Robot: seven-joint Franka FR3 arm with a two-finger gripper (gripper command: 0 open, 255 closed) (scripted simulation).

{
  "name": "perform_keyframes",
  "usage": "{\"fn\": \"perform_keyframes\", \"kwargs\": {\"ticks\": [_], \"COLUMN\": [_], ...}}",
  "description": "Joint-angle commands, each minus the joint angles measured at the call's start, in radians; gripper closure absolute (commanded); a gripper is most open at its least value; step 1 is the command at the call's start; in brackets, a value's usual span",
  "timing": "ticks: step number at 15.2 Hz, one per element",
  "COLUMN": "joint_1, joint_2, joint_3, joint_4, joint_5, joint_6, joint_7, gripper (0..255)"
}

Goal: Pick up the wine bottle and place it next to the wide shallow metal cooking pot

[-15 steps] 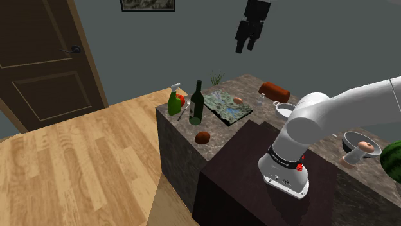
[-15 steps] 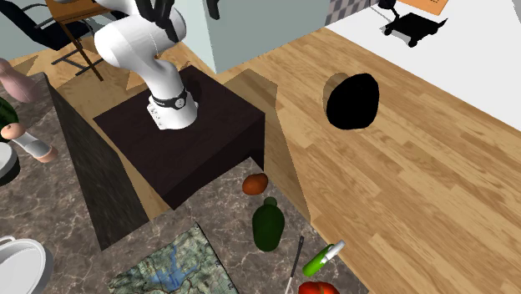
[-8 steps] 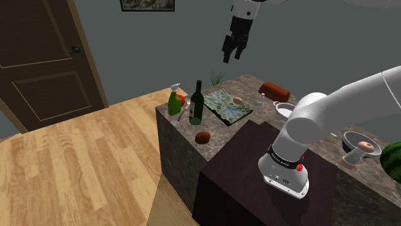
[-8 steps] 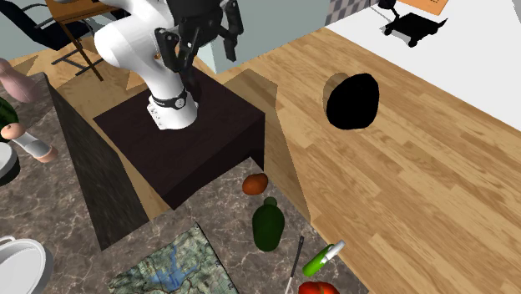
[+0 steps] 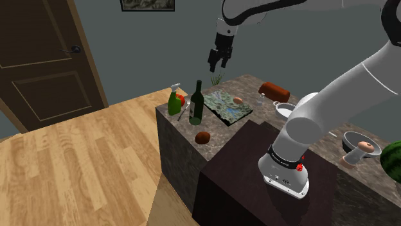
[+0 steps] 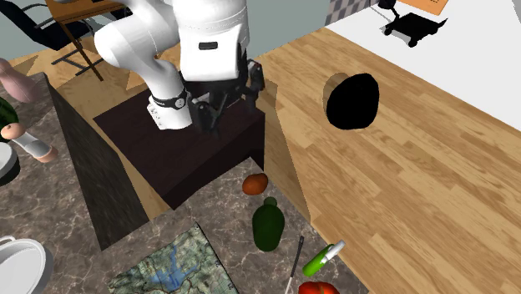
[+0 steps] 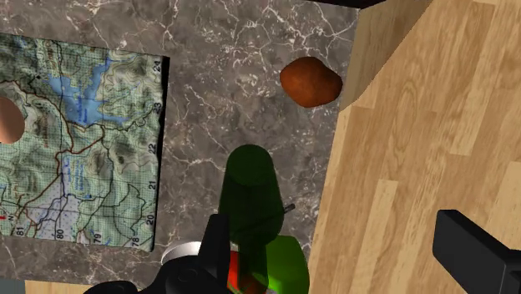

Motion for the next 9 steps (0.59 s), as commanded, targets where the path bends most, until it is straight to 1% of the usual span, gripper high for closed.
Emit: {"fn": "perform_keyframes", "kwargs": {"ticks": [1,9], "joint_1": [0.001,-0.003], "joint_2": [0.068,0.358], "joint_3": [-0.003,-0.023], "joint_4": [0.011,0.118], "joint_5": [0.000,0.013], "joint_6": [0.061,0.253], "joint_7": [-0.004,-0.035], "gripper": [0,0]}}
